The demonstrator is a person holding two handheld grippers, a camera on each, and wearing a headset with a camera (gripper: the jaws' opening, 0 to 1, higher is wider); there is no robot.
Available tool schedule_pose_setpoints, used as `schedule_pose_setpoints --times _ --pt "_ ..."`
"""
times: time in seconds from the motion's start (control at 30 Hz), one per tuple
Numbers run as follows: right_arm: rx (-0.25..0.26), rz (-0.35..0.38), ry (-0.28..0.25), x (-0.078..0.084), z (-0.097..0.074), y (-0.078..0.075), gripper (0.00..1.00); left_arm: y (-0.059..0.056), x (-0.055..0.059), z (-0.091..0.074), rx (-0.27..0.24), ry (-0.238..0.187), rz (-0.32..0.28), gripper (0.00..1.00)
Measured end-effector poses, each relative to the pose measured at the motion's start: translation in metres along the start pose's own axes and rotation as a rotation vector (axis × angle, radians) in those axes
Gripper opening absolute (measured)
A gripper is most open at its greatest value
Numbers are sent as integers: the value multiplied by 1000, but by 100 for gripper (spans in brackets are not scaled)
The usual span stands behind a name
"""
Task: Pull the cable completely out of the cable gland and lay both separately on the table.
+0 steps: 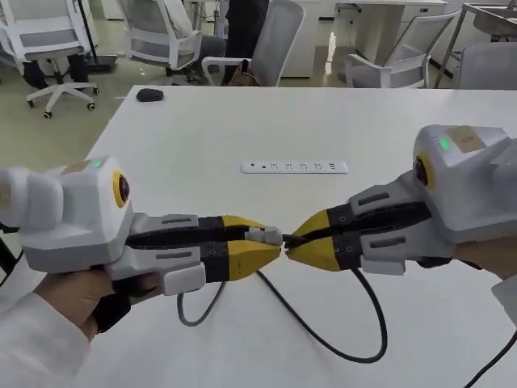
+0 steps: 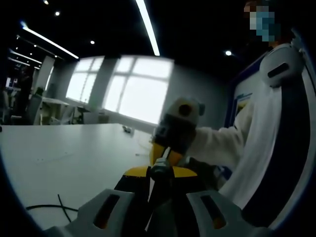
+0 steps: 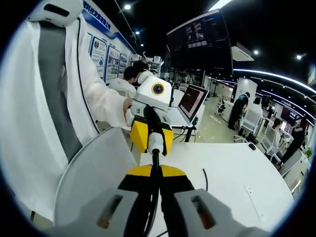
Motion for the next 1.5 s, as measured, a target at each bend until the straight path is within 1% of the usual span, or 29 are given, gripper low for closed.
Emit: schedule_pose_setpoints --times 0.1,0.17,0.3,0.57,0.63,0.67,0.73,0.83,0.93,1.03,1.13,1.23,1.4,1.43,1.5 --pt "1 -5 8 2 1 1 2 0 2 0 -1 7 3 16" --pt "7 -11 29 6 0 0 2 1 3 -2 -5 9 0 16" --pt "22 0 38 14 -5 -4 2 4 3 -9 -15 -9 -17 16" --pt "40 18 70 30 -9 -7 2 6 3 -13 -26 -10 -15 16" --pt "45 21 87 36 -9 -7 2 7 3 -14 -29 -12 -17 16" --pt "51 24 104 41 -10 -8 2 7 4 -16 -29 -14 -20 16" --pt "59 29 122 47 -12 -9 2 8 4 -18 -31 -26 -29 16" --pt "72 52 135 58 -17 -10 2 12 2 -26 -40 -60 -53 16" --pt "83 68 150 66 -19 -12 2 14 2 -30 -47 -69 -57 16" --pt "92 74 167 73 -20 -13 2 15 2 -30 -50 -72 -62 16" --pt "92 80 168 74 -19 -13 2 14 2 -29 -51 -65 -56 16" --pt "103 69 178 76 -18 -15 2 14 2 -27 -52 -60 -54 16" --pt "101 60 188 77 -17 -16 3 14 1 -25 -56 -49 -43 16" --pt "108 51 187 76 -18 -16 3 14 1 -24 -59 -45 -38 16" --pt "110 56 179 75 -20 -17 6 14 0 -24 -61 -46 -37 16"
Point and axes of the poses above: the centre of the closed fingertips' face, and the gripper's own axes: z roughly forward along the fingers, y roughly to its left, x roughly out of its underside, the point moved 4 cm from there along -z, roughly backward along the fingers, and after that the axes turned 14 degrees about y, right-handed, at the moved point
